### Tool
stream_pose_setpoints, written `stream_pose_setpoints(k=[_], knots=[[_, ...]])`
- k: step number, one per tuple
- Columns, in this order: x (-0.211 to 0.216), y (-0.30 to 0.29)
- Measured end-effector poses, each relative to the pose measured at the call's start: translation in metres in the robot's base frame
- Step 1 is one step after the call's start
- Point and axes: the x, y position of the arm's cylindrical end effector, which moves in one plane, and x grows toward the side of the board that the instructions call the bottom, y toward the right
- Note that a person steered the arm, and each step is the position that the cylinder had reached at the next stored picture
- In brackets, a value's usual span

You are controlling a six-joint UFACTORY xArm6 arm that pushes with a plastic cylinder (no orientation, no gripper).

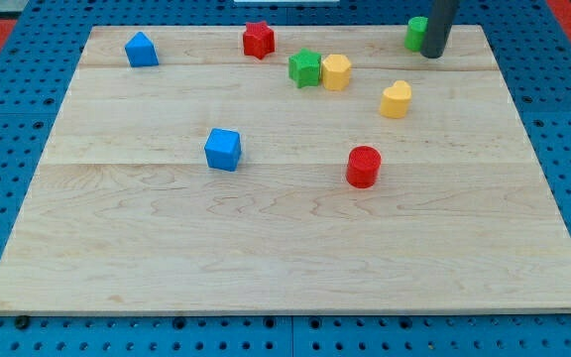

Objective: Place the arm in between the red circle and green star

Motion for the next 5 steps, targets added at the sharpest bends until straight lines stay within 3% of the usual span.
stream_pose_setpoints(k=[2, 4, 5], knots=[[0.01, -0.066], [0.058, 0.038], [0.121, 0.023]])
